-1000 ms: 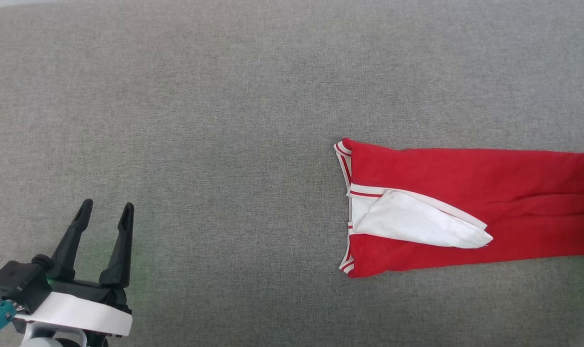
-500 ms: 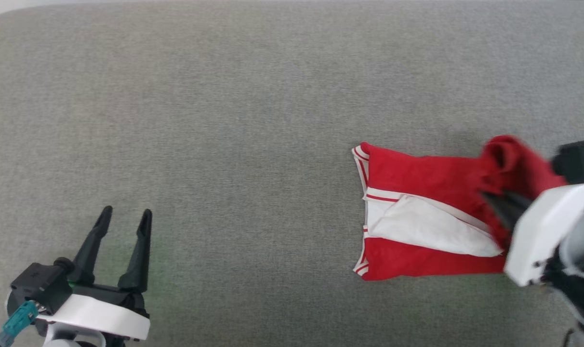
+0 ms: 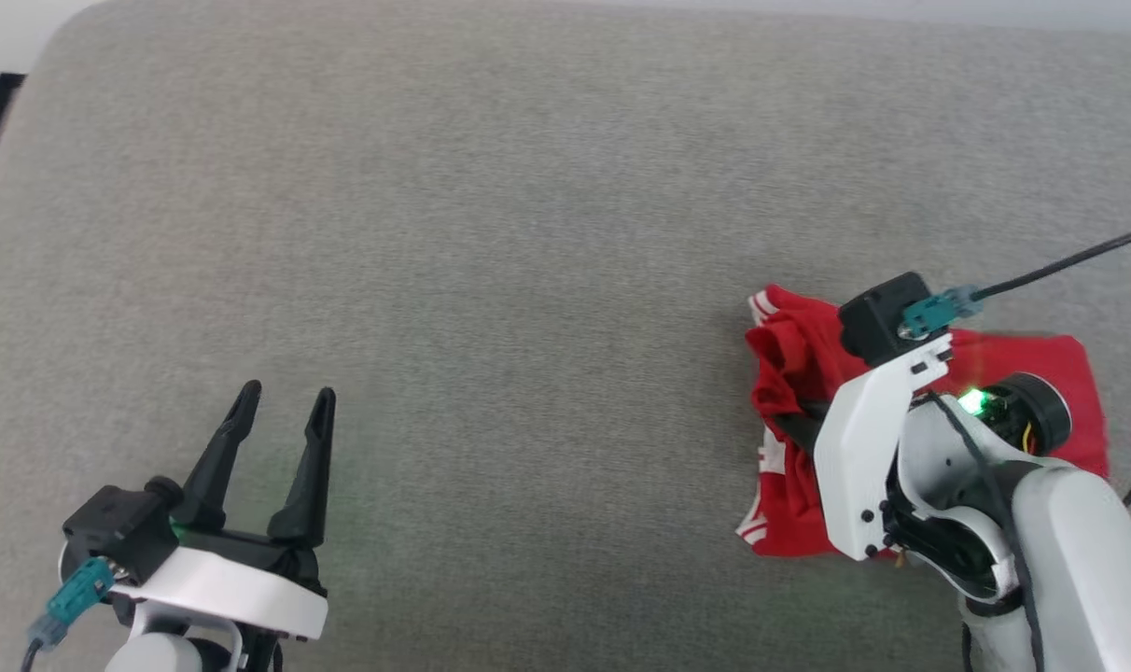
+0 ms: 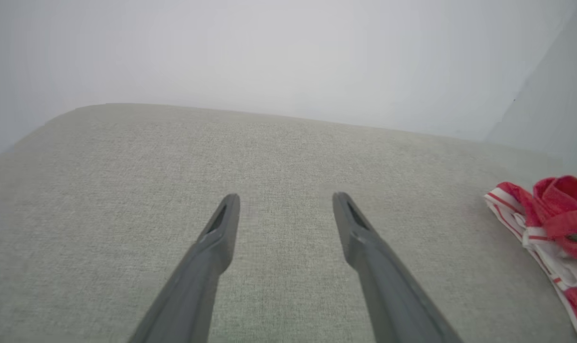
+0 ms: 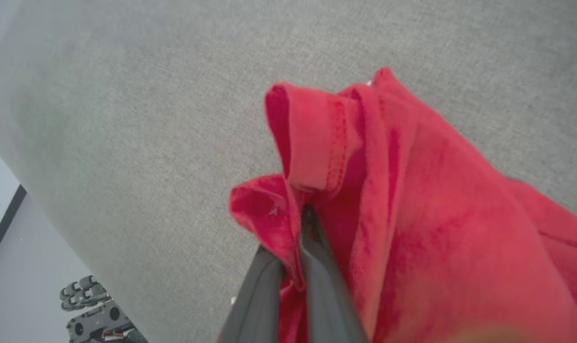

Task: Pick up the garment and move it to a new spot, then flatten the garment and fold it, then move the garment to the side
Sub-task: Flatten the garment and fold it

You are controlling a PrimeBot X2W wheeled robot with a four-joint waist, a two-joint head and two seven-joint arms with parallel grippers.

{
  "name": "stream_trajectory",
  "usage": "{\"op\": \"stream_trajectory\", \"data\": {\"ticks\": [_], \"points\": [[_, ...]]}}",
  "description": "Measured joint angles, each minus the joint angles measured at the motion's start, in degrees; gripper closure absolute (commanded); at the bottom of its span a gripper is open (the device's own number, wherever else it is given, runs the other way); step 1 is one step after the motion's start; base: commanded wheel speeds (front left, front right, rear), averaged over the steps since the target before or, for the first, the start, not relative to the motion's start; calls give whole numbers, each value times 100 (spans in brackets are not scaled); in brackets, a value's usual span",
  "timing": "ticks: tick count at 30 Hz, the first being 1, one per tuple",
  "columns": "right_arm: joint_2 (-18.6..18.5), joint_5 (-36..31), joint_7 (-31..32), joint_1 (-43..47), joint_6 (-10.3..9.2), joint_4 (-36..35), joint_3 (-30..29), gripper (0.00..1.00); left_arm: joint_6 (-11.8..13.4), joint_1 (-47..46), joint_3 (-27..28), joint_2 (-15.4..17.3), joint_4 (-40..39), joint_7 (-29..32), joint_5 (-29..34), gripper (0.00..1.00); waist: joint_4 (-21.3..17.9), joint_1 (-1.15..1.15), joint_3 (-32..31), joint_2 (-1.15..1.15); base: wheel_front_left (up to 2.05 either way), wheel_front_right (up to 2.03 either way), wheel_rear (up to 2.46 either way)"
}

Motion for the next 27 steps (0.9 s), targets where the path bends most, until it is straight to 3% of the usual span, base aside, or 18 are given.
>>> {"op": "stream_trajectory", "data": {"ticks": [7,8,9,10,11,16,22,27], "points": [[-204,-56,-311,-18,0,557,129,98,0,-15,-115,-34,90,1,-36,0,207,0,-41,0,0,0,0],[-215,-36,-358,-18,0,621,157,84,0,-15,-114,-37,104,1,-54,0,217,0,-61,0,0,0,0],[-226,-2,-402,-17,0,666,194,64,0,-14,-115,-41,115,0,-58,0,221,0,-84,0,0,0,0],[-241,30,-459,-17,0,681,226,24,0,-13,-110,-40,129,1,-60,0,221,0,-108,0,0,0,0],[-256,78,-520,-18,0,680,270,0,0,-7,-108,-36,136,1,-77,0,213,0,-136,0,0,0,0],[-355,430,-708,-49,0,487,378,0,0,64,-62,3,185,1,-144,0,107,0,-286,0,0,0,0],[-501,660,-972,-118,0,253,119,0,0,146,5,53,170,1,-192,0,-134,0,-446,0,0,0,0],[-584,652,-1745,-69,0,325,-209,0,0,233,5,75,174,1,-193,0,-349,0,-548,0,0,0,0]]}}
